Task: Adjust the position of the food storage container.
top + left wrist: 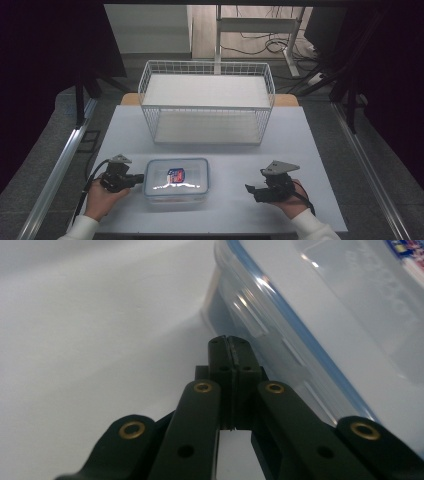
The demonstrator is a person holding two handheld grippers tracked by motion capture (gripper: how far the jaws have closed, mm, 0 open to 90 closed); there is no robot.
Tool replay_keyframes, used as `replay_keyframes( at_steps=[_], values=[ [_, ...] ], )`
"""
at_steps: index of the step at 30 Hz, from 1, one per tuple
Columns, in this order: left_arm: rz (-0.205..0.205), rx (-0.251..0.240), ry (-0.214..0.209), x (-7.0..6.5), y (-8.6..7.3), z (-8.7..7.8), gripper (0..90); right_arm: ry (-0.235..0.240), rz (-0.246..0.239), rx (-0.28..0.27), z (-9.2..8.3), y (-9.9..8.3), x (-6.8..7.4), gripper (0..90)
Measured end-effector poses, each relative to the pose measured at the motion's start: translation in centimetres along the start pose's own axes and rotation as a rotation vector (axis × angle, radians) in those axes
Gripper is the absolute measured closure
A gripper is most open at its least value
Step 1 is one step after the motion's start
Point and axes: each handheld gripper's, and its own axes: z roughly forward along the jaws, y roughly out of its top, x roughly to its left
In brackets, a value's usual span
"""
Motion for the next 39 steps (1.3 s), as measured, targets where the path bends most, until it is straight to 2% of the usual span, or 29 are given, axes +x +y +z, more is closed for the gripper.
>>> replay_keyframes(
  at_steps=[9, 13, 15, 16, 19, 23, 26, 30, 32, 35, 37, 39],
  values=[
    [-0.007, 0.002, -0.005, -0.3, 0.3, 0.4, 90.0, 0.001, -0.002, 0.000, 0.0, 0.0, 0.0, 22.0],
    [0.022, 0.008, -0.012, -1.7, 1.1, 1.2, 90.0, 0.000, -0.001, 0.000, 0.0, 0.0, 0.1, 22.0],
    [0.026, 0.010, -0.014, -1.9, 1.2, 1.4, 90.0, -0.001, -0.001, -0.001, 0.0, 0.0, 0.0, 22.1],
    [0.038, 0.010, -0.022, -2.6, 1.6, 1.8, 90.0, -0.001, 0.001, -0.002, 0.0, 0.0, 0.0, 22.0],
    [0.052, 0.013, -0.030, -3.4, 1.9, 2.3, 90.0, 0.013, 0.031, -0.009, -0.1, 0.0, -0.3, 22.0],
    [0.077, 0.021, -0.039, -4.6, 2.5, 3.0, 90.0, 0.004, 0.051, -0.021, -0.2, 0.0, -0.6, 22.0],
    [0.079, 0.027, -0.055, -5.0, 2.8, 3.5, 90.0, -0.002, 0.051, -0.017, -0.2, -0.1, -0.6, 22.0],
    [0.101, 0.052, -0.054, -5.6, 2.9, 4.2, 90.0, -0.006, 0.051, -0.018, -0.2, -0.1, -0.6, 22.1],
    [0.111, 0.057, -0.052, -5.7, 2.9, 4.3, 90.0, -0.008, 0.054, -0.019, -0.2, -0.1, -0.6, 22.0],
    [0.100, 0.038, -0.063, -5.3, 3.0, 4.0, 90.0, -0.010, 0.074, -0.033, -0.3, -0.2, -0.7, 22.1],
    [0.096, 0.024, -0.057, -5.0, 3.0, 3.5, 90.0, -0.015, 0.085, -0.048, -0.4, -0.2, -0.9, 22.2],
    [0.073, -0.017, -0.054, -4.2, 2.6, 2.2, 90.0, -0.027, 0.096, -0.068, -0.5, -0.2, -1.0, 22.3]
  ],
)
